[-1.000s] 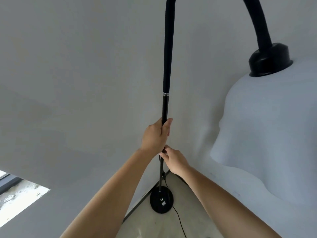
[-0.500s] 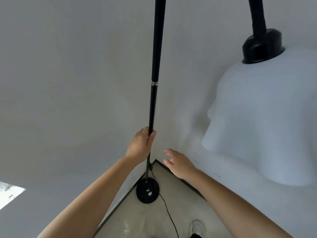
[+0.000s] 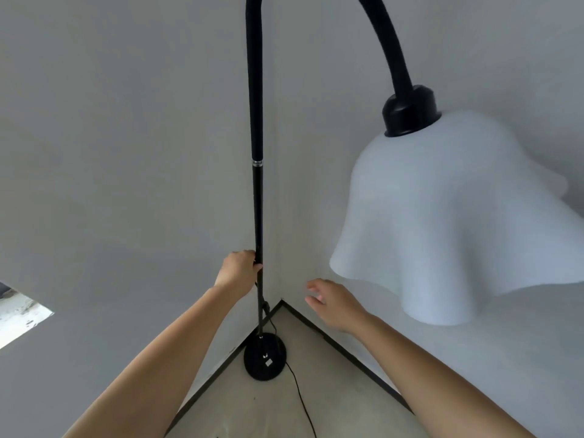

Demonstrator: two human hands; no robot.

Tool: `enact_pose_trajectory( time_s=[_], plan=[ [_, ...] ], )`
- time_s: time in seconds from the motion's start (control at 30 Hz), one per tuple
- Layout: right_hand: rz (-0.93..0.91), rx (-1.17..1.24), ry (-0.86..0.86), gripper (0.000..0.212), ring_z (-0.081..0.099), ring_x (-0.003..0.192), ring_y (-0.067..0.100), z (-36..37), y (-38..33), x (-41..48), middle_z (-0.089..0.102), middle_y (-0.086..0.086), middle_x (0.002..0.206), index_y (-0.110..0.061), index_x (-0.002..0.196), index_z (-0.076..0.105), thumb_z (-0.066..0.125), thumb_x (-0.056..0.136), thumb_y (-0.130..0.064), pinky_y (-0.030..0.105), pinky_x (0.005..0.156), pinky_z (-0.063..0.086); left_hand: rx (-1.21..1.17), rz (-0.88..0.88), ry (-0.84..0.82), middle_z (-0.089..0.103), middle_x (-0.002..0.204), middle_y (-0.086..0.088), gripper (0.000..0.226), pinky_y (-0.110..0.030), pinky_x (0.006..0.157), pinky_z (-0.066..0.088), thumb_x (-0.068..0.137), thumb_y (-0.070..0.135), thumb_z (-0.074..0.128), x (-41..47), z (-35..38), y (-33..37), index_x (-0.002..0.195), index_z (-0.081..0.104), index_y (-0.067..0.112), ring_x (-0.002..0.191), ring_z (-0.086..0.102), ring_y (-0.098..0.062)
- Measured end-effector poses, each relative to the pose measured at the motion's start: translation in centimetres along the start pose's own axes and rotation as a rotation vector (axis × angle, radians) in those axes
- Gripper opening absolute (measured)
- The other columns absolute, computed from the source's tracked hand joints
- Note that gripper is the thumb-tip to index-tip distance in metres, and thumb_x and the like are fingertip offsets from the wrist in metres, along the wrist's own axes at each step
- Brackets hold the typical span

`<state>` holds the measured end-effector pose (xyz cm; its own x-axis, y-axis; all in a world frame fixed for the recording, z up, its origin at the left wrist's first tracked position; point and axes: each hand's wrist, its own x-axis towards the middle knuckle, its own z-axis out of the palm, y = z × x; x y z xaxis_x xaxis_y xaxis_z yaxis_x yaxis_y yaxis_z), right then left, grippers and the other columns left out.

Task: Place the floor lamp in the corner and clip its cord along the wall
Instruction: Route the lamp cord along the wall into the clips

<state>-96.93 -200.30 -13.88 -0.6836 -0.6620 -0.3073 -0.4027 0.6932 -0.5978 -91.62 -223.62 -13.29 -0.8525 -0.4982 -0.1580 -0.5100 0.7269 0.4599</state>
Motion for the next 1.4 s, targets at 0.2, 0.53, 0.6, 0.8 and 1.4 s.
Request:
enact_pose_trajectory(
  time_s=[0.2,0.53,0.6,0.8,1.4],
  plan=[
    [-0.029,0.176,-0.029,0.038,0.051,0.127,0.02,0.7,-1.5,-0.6,0.052,0.008,0.142,-0.007,0.141,0.046,0.046,0.104,-0.015,-0.002,0.082,0.031,-0.147,-0.057,0.086,0.073,0.082,-0.002,0.015,-0.029,0.055,0.045,0.097,0.029,0.055,-4.2,0.1,-1.6,0.108,0.06,0.019,0.07,0.065,-0.02],
    [-0.19,0.121,-0.159,0.067,0.049,0.129,0.02,4.9,-4.4,1.0,0.039,0.004,0.152,-0.033,0.15,0.021,0.054,0.093,-0.044,0.04,0.107,0.041,-0.819,-0.235,0.153,0.065,0.064,0.003,0.02,-0.028,0.061,0.054,0.091,0.03,0.064,-9.0,-2.2,1.3,0.085,0.075,0.014,0.057,0.056,-0.012],
    [-0.211,0.119,-0.141,0.071,0.041,0.136,0.02,5.4,-4.9,1.7,0.034,0.001,0.152,-0.043,0.147,0.017,0.057,0.09,-0.051,0.039,0.109,0.036,-0.928,-0.184,0.048,0.066,0.066,0.0,0.027,-0.025,0.061,0.054,0.09,0.031,0.067,-8.6,-3.5,1.7,0.084,0.075,0.006,0.059,0.057,-0.013],
    [-0.171,0.149,-0.082,0.022,0.055,0.101,0.011,6.3,-4.9,2.1,0.058,-0.006,0.109,-0.036,0.091,0.054,0.058,0.085,-0.057,0.033,0.09,0.044,-1.003,-0.113,-0.091,0.068,0.067,0.0,0.028,-0.027,0.064,0.053,0.09,0.026,0.068,-6.3,-5.1,1.0,0.091,0.074,-0.001,0.06,0.056,-0.012],
    [0.354,0.187,0.183,0.025,0.042,0.058,0.015,9.1,3.3,-4.2,0.049,-0.004,0.066,-0.019,0.072,0.044,0.059,0.086,-0.034,0.029,0.057,0.035,-0.904,-0.087,-0.165,0.077,0.088,0.005,0.015,-0.024,0.065,0.052,0.095,0.026,0.062,-2.8,-0.3,-0.1,0.098,0.072,0.015,0.074,0.06,-0.01]
  ],
)
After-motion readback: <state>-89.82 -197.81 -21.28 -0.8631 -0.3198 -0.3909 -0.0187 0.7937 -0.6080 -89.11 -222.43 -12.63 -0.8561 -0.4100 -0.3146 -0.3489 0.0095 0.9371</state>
